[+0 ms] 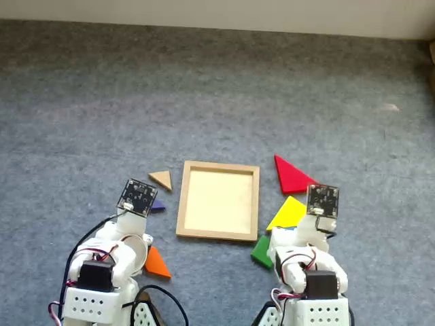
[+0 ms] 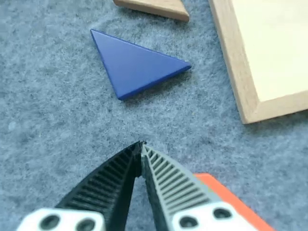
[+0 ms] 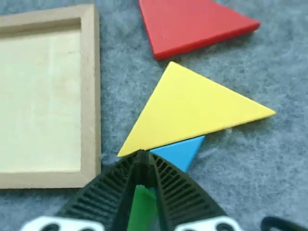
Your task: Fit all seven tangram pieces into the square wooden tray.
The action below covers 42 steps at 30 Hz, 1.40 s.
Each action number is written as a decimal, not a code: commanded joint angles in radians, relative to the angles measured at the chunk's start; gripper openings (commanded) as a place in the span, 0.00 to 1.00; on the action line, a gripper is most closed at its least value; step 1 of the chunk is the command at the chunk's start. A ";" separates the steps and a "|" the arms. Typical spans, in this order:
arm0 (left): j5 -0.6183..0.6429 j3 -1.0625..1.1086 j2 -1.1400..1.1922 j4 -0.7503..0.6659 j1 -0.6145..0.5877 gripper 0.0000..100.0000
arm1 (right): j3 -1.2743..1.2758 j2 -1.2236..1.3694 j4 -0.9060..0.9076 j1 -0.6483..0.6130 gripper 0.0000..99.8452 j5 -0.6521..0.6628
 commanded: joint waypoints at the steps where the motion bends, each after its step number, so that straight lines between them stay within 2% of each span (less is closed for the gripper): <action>1: -0.002 0.021 -0.042 0.012 0.027 0.01 | 0.150 -0.016 0.007 -0.062 0.00 0.011; 10: -0.002 0.021 -0.042 0.012 0.030 0.01 | 0.148 -0.016 0.008 -0.094 0.00 0.009; 15: -0.003 0.021 -0.042 0.012 0.012 0.01 | 0.045 -0.016 0.005 0.036 0.01 0.011; 17: -0.003 0.021 -0.044 0.012 -0.030 0.01 | -0.007 -0.016 -0.013 0.102 0.01 0.012; 20: -0.003 0.021 -0.044 0.012 -0.096 0.01 | -0.062 -0.016 -0.101 0.120 0.01 0.028; 26: -0.003 0.021 -0.045 0.012 -0.119 0.01 | -0.107 -0.015 -0.206 0.119 0.01 0.414; 30: -0.003 0.021 -0.045 0.012 -0.119 0.01 | -0.240 -0.002 -0.188 0.119 0.03 0.433; 34: -0.003 0.021 -0.045 0.012 -0.119 0.01 | -0.426 0.171 -0.156 0.117 0.07 0.434; 38: -0.003 0.021 -0.045 0.012 -0.117 0.01 | -0.615 0.503 -0.156 0.113 0.13 0.434; 42: -0.003 0.021 -0.045 0.012 -0.117 0.01 | -0.796 0.843 -0.156 0.067 0.24 0.431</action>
